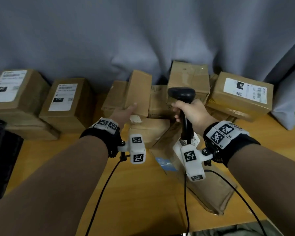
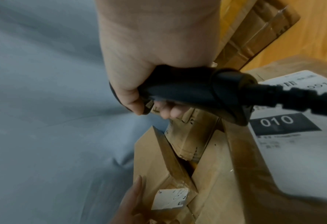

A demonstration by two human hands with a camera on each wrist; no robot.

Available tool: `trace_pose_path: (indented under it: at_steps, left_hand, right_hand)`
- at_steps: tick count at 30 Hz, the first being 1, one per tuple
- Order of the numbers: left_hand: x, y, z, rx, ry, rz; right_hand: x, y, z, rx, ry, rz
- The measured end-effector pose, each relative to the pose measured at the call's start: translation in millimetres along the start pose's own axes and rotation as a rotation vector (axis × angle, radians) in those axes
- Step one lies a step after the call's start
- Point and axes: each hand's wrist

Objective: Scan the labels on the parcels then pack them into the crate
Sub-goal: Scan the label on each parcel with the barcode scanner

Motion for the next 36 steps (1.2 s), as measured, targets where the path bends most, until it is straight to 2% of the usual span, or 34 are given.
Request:
trace_pose_path:
  at_steps: [3, 8, 10, 12, 15, 17, 21, 25, 26, 28, 30, 31, 33, 34, 36]
  left_hand:
    - [0.7, -7.2, 0.9, 0.025, 0.066, -0.021]
    - [6.1, -9.1, -7.0, -0.04, 0.146, -0.054]
    - [15.2, -3.2, -13.9, -0.079, 0.164, -0.025]
    - [26.4, 8.1, -21.7, -0.1, 0.125, 0.055]
    - [37.8, 23.3, -35.4, 0.005, -0.262, 0.258]
    - [41.5, 32.7, -41.7, 0.023, -0.405, 0.399]
    - [41.7, 43.8, -50.4, 0.01, -0.387, 0.565]
    - [42.1, 52.3, -59.7, -0.034, -0.357, 0.636]
    - [43.0, 57.2, -59.5, -0.06, -0.294, 0.629]
    - [44.9, 65.8, -55.9, -0.033, -0.031, 0.593]
    - [48.7, 65.7, -55.6, 0.052, 0.279, 0.45]
    - [50.9, 64.8, -56.7, 0.027, 0.41, 0.325]
    - [53.1, 64.4, -56.7, -0.132, 0.617, 0.083]
    - [54.4, 66.1, -55.5, -0.198, 0.677, 0.01]
    - [55.2, 70.9, -53.8, -0.24, 0.672, -0.039]
  right_hand:
    - [3.4, -8.5, 0.4, -0.006, 0.007, 0.018]
    - [-1.3, -13.8, 5.8, -0.011, -0.002, -0.005]
    - [-12.0, -14.0, 3.8, -0.008, -0.043, -0.045]
    - [-29.3, -14.8, -1.2, 0.007, -0.093, -0.094]
    - [-58.8, -17.5, -11.1, 0.066, -0.202, -0.149]
    - [-72.0, -18.8, -19.1, 0.052, -0.222, -0.141]
    - [-76.9, -10.5, -26.1, -0.114, -0.122, -0.056]
    - [-74.5, -0.5, -22.1, -0.107, -0.165, -0.054]
    - [-72.9, 1.0, -21.8, -0.108, -0.199, -0.058]
    - [-68.6, 5.0, -22.6, -0.132, -0.291, -0.088]
    - [-63.6, 8.7, -25.3, -0.173, -0.386, -0.139]
    - [-61.1, 9.9, -26.8, -0.197, -0.415, -0.168]
    - [-57.1, 12.1, -29.6, -0.247, -0.437, -0.217]
    - [-56.6, 13.8, -30.6, -0.258, -0.441, -0.227]
    - [-57.2, 16.9, -32.2, -0.25, -0.47, -0.209]
Point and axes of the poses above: each hand's wrist, its own y-axis away from the middle knuckle, its own z-axis out of the palm, x = y × z, and after that the axes turned 11 degrees about y, right-handed
